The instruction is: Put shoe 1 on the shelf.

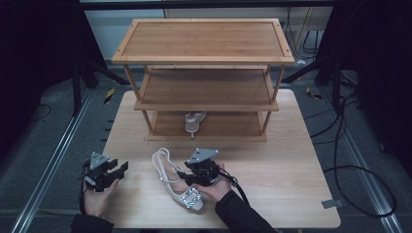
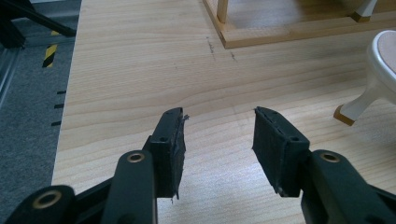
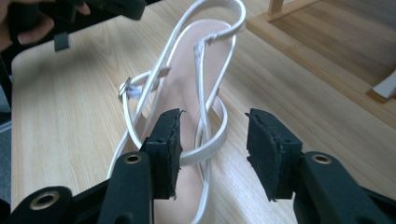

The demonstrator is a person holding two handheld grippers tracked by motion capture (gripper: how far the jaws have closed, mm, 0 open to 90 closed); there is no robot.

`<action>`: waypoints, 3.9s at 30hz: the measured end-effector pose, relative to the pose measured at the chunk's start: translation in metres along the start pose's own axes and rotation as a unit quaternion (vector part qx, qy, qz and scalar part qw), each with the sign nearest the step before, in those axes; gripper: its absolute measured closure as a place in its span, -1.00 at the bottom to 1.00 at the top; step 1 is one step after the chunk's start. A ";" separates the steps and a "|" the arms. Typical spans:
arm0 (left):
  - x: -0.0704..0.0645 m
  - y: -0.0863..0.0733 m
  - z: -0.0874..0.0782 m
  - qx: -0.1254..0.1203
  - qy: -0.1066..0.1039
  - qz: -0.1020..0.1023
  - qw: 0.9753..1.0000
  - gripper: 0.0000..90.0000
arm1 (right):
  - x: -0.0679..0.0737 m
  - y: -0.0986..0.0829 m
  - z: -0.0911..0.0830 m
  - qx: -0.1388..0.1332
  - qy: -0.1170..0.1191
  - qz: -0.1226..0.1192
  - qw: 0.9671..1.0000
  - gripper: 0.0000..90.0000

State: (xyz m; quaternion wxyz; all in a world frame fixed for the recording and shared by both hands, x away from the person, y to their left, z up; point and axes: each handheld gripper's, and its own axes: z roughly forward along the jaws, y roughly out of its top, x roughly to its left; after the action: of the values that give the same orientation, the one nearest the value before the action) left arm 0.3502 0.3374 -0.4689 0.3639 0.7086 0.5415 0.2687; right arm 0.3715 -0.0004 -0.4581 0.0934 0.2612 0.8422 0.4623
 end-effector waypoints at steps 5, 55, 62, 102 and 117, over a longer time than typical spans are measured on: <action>-0.001 0.000 0.000 0.003 -0.002 0.006 1.000 0.18 | -0.001 0.016 0.013 -0.006 0.010 -0.009 1.000 0.44; -0.002 0.000 0.001 0.004 -0.003 0.008 1.000 0.20 | -0.035 -0.042 -0.091 -0.056 -0.051 0.016 0.997 0.66; -0.003 0.000 0.002 0.007 -0.004 0.010 1.000 0.20 | -0.065 -0.047 -0.090 -0.049 -0.102 0.035 0.993 0.51; -0.003 0.000 0.003 0.008 -0.007 0.011 1.000 0.22 | -0.108 -0.039 -0.065 -0.039 -0.053 0.133 0.989 0.65; -0.005 0.001 0.003 0.007 -0.009 0.013 1.000 0.22 | -0.072 -0.072 -0.115 -0.020 -0.039 0.126 0.991 0.66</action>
State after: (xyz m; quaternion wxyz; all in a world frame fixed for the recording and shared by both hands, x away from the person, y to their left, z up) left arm 0.3511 0.3319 -0.4699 0.3599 0.7207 0.5308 0.2633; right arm 0.3611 -0.1542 -0.4597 0.0729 0.3812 0.7886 0.4769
